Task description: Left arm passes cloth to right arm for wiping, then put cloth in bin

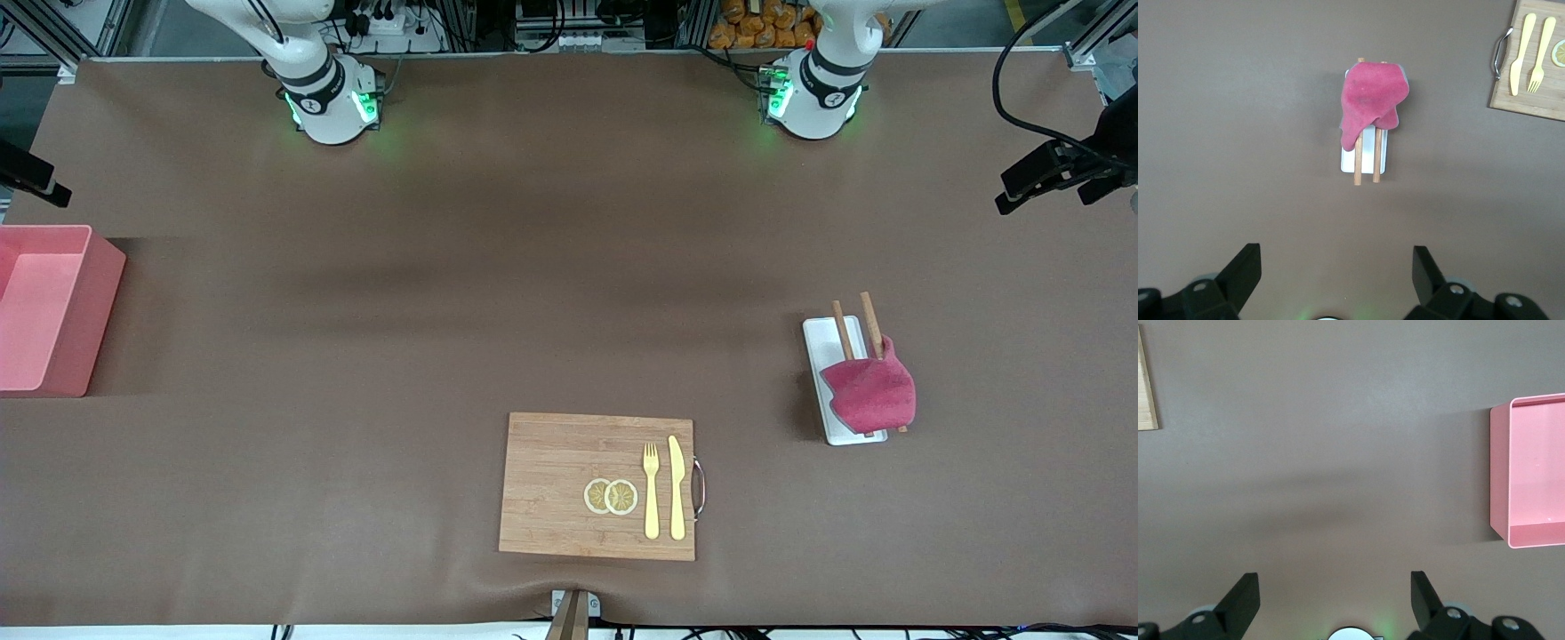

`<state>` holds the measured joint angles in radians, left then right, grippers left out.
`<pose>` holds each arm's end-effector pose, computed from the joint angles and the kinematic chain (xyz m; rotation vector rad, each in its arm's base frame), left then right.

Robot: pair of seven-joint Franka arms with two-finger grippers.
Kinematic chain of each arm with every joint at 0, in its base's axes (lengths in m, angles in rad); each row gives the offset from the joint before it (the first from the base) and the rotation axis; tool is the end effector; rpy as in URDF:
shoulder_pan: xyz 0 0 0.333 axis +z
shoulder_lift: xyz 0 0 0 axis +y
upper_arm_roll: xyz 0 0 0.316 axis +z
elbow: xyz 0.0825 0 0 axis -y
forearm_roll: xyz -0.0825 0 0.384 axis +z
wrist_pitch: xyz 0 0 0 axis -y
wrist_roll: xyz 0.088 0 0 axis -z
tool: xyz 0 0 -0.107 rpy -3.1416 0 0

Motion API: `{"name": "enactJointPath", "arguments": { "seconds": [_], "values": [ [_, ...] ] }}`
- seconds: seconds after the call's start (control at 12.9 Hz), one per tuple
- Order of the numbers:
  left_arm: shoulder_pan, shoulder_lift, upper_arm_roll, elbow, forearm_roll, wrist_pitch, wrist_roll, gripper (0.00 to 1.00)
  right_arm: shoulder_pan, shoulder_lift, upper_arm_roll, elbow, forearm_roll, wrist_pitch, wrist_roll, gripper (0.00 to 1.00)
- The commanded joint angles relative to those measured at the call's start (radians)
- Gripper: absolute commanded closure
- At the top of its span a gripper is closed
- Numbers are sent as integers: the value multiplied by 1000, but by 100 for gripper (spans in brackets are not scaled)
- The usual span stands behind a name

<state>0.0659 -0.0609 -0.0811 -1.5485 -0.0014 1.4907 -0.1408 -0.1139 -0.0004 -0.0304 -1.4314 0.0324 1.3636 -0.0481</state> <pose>0.5272 -0.0097 0.6607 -3.1321 -0.1970 -0.0050 0.5268 -0.0725 0.6716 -3.0986 0.1405 0.0993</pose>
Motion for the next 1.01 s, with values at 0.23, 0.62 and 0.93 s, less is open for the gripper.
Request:
{"name": "enactJointPath", "arguments": {
  "seconds": [0.23, 0.62, 0.93],
  "values": [
    [-3, -16, 3, 10, -5, -20, 3, 0, -10, -7, 9, -4, 12, -3, 10, 0],
    [-8, -8, 3, 10, 1, -21, 10, 0, -10, -6, 9, -4, 12, -4, 10, 0],
    [-8, -11, -6, 8, 1, -26, 12, 0, -10, 5, 9, -4, 14, -3, 8, 0]
  ]
}}
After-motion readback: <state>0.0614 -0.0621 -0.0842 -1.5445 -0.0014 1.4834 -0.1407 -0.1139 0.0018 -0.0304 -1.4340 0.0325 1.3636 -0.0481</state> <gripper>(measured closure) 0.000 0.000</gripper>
